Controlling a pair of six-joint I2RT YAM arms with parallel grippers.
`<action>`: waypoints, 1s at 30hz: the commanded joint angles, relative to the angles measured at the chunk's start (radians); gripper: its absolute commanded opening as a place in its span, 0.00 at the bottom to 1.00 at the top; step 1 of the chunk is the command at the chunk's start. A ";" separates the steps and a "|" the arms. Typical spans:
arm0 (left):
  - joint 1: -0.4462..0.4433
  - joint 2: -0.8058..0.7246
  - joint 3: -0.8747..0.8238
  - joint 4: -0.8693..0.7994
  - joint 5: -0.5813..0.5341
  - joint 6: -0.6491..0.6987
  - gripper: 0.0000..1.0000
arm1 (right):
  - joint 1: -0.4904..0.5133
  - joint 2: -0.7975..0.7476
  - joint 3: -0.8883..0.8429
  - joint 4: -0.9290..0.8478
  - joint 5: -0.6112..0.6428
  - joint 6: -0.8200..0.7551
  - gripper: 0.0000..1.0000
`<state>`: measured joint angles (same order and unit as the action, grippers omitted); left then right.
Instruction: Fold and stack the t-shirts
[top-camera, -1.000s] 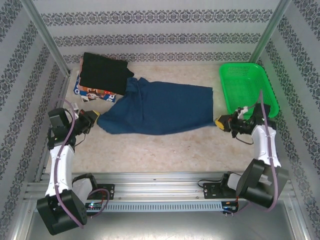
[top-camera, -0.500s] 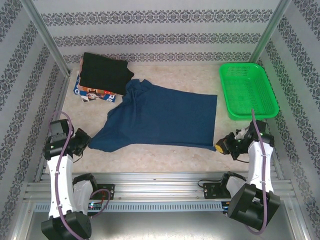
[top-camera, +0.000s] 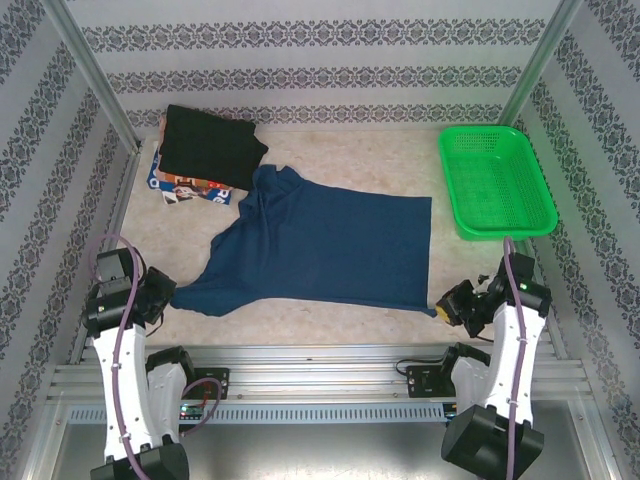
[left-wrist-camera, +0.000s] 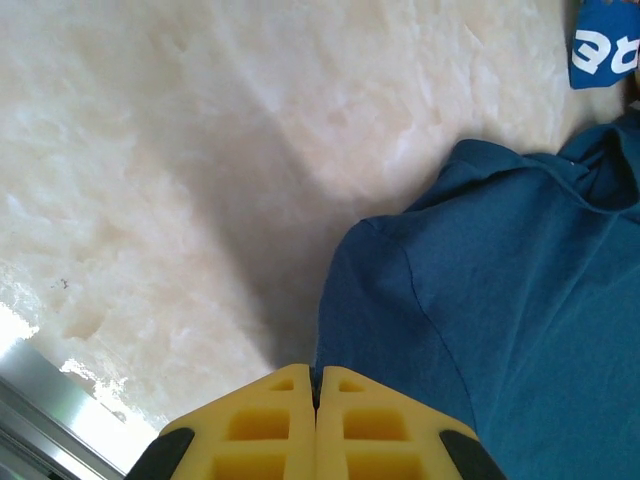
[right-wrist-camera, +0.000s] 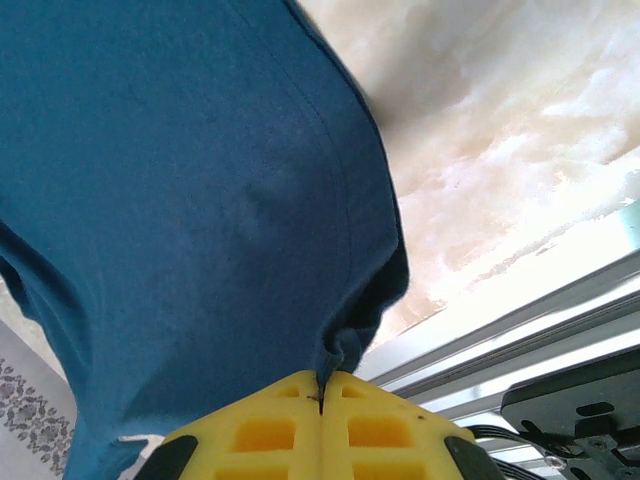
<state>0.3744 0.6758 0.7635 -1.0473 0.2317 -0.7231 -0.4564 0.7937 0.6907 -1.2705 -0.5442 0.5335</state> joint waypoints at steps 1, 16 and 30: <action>-0.021 0.078 -0.002 0.102 -0.009 -0.006 0.00 | 0.010 0.073 -0.017 0.050 0.047 0.012 0.00; -0.228 0.715 0.327 0.391 -0.011 0.118 0.00 | 0.179 0.438 0.142 0.306 0.090 -0.003 0.00; -0.265 0.979 0.517 0.425 0.027 0.165 0.00 | 0.182 0.627 0.252 0.344 0.079 -0.079 0.00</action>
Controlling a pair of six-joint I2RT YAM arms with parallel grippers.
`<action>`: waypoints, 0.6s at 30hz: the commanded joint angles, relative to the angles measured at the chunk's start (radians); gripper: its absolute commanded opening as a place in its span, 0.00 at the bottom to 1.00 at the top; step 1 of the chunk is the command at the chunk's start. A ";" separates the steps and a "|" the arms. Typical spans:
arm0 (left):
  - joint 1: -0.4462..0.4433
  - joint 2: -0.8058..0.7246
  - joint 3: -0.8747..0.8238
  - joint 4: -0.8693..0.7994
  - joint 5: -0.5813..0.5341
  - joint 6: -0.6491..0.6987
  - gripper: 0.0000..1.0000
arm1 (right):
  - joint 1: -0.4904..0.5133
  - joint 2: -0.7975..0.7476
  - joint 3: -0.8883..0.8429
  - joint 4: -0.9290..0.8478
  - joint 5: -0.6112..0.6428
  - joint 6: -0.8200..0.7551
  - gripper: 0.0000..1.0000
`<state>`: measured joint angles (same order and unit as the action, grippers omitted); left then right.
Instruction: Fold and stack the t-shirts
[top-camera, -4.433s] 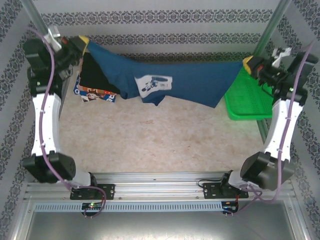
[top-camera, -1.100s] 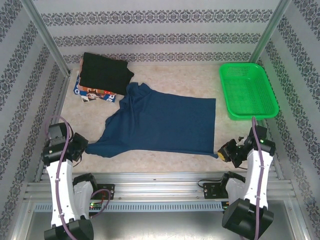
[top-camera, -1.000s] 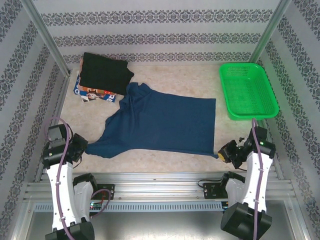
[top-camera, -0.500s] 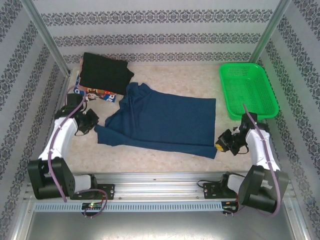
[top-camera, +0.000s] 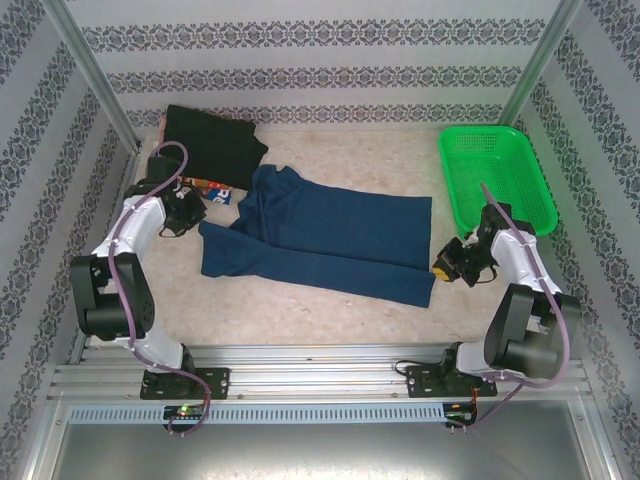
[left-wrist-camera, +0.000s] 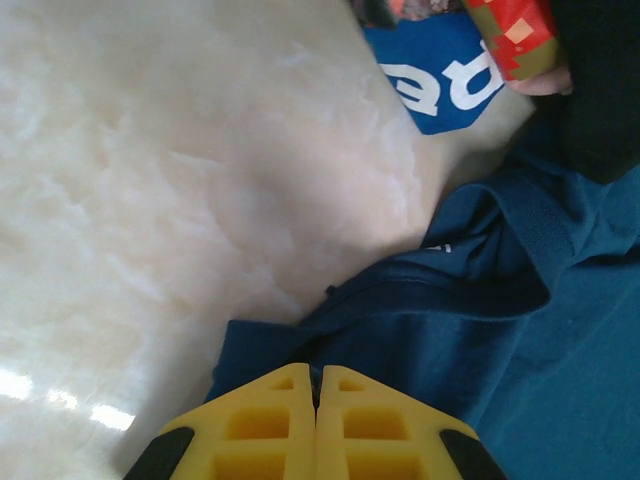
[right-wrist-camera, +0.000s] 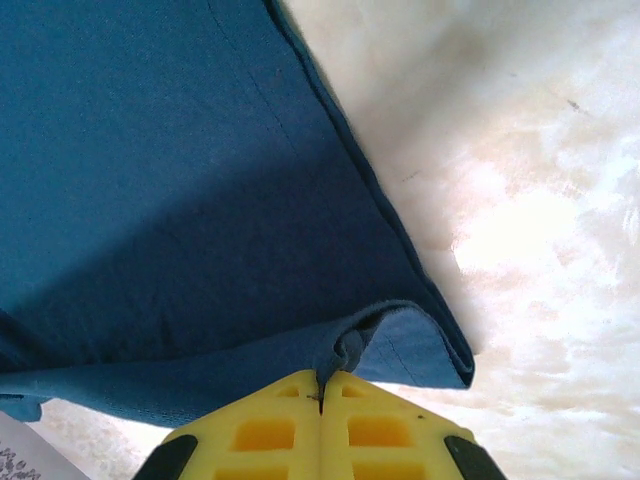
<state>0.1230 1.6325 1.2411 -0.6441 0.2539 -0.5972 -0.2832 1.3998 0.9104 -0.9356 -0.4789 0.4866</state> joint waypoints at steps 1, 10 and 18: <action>-0.017 0.032 0.046 0.023 0.005 0.040 0.00 | 0.011 0.027 0.033 0.013 0.014 -0.032 0.00; -0.034 0.121 0.114 0.021 0.012 0.058 0.00 | 0.019 0.083 0.039 0.042 0.019 -0.044 0.00; -0.034 0.162 0.139 0.021 -0.001 0.060 0.00 | 0.036 0.148 0.088 0.048 0.034 -0.052 0.00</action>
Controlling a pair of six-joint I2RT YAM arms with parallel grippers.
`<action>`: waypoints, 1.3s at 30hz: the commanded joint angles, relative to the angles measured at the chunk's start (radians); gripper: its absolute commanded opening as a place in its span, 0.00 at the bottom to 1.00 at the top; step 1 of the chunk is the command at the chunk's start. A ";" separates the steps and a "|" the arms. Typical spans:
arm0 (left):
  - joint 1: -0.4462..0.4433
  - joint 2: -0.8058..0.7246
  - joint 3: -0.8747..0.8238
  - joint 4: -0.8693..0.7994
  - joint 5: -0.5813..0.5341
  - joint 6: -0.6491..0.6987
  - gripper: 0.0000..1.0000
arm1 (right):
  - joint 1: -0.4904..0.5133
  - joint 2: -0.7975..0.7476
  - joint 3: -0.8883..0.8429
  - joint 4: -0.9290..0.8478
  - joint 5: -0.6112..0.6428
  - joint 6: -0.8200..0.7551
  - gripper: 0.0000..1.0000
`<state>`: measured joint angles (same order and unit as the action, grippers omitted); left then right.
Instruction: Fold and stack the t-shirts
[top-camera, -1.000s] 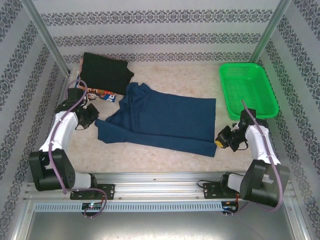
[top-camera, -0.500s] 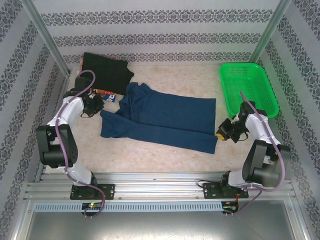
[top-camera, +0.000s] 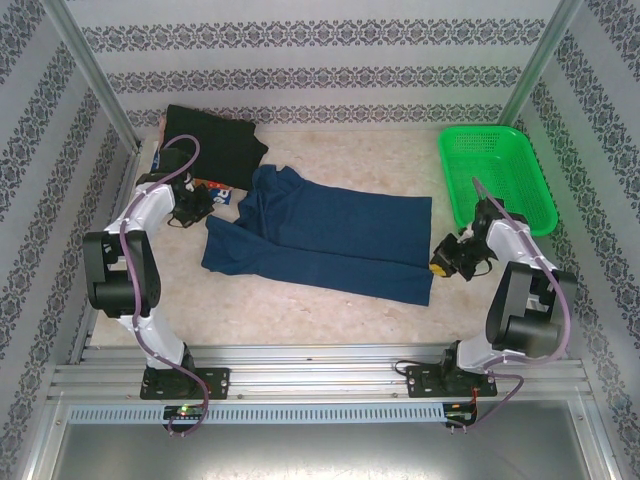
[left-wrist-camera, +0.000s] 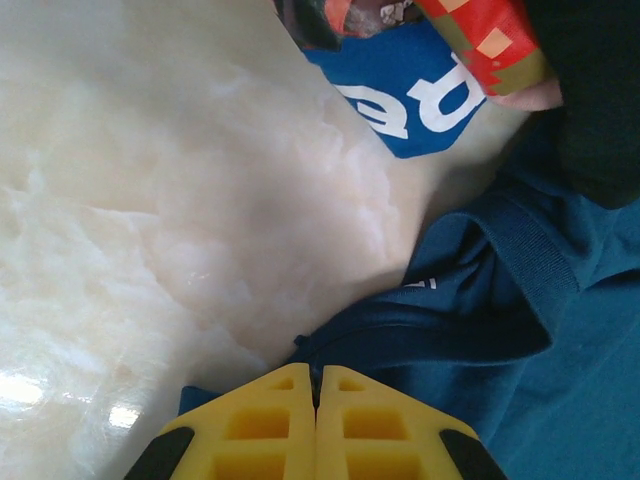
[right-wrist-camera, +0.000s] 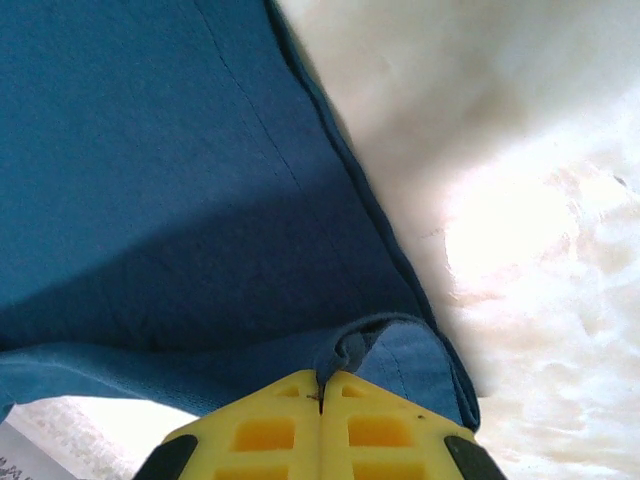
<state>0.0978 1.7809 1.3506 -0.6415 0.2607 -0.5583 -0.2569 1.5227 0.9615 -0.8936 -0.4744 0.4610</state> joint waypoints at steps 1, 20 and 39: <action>-0.009 0.017 0.030 0.023 -0.005 0.020 0.00 | 0.011 0.033 0.042 0.010 0.030 -0.027 0.00; 0.058 -0.171 -0.109 0.046 0.129 -0.137 0.83 | 0.027 -0.061 0.151 -0.077 0.066 -0.078 0.66; 0.103 -0.333 -0.580 0.263 0.192 -0.254 0.48 | 0.096 -0.268 -0.213 -0.013 0.004 0.058 0.69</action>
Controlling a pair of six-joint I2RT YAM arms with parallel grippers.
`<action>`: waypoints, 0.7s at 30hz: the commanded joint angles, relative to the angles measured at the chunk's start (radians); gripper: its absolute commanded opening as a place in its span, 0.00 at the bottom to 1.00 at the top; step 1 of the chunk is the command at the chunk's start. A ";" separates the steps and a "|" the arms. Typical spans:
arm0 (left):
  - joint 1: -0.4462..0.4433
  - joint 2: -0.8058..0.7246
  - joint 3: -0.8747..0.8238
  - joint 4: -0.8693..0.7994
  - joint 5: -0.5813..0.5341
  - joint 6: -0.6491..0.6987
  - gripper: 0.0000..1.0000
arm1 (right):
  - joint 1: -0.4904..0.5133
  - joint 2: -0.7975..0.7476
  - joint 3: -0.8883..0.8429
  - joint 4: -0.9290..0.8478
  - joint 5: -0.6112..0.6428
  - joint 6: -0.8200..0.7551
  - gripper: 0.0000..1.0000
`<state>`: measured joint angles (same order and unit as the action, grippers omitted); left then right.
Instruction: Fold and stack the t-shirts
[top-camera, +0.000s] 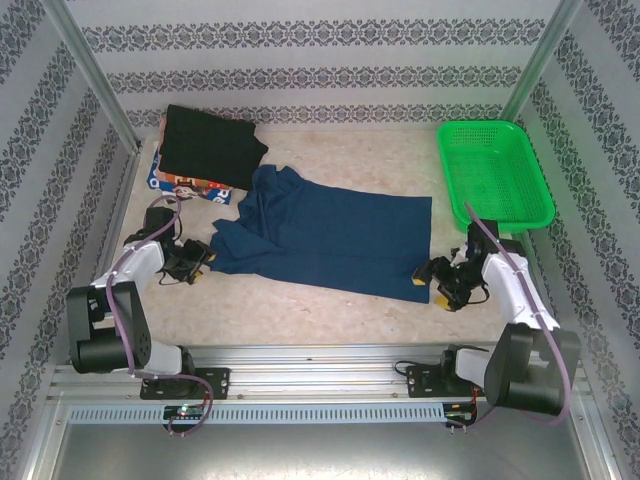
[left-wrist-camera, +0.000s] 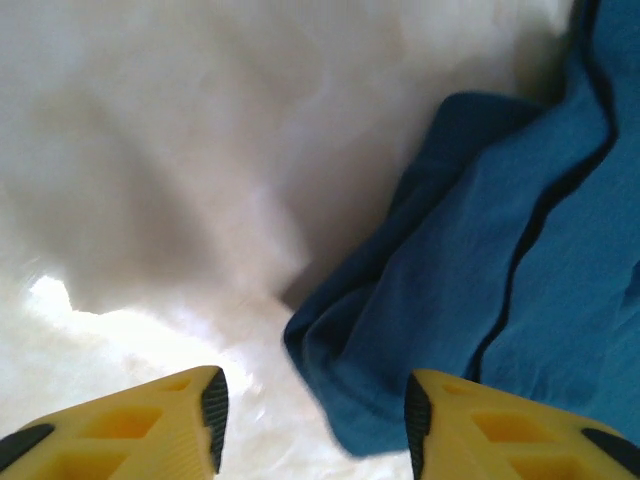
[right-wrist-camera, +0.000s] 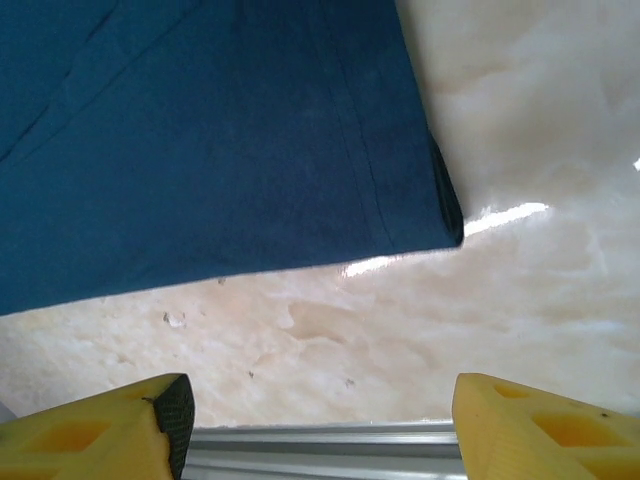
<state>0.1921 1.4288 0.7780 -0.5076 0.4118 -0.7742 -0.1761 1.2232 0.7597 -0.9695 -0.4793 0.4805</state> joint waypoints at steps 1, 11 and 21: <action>0.009 0.037 -0.003 0.136 0.044 -0.039 0.48 | 0.020 0.044 -0.018 0.091 0.002 0.048 0.68; -0.002 0.124 -0.016 0.188 0.068 -0.015 0.18 | 0.044 0.153 -0.045 0.206 0.060 0.102 0.59; 0.069 -0.047 -0.038 -0.044 -0.020 0.085 0.12 | 0.087 0.266 -0.019 0.219 0.122 0.126 0.45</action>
<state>0.2306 1.4311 0.7650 -0.4362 0.4381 -0.7403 -0.1081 1.4540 0.7238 -0.7486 -0.4156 0.5900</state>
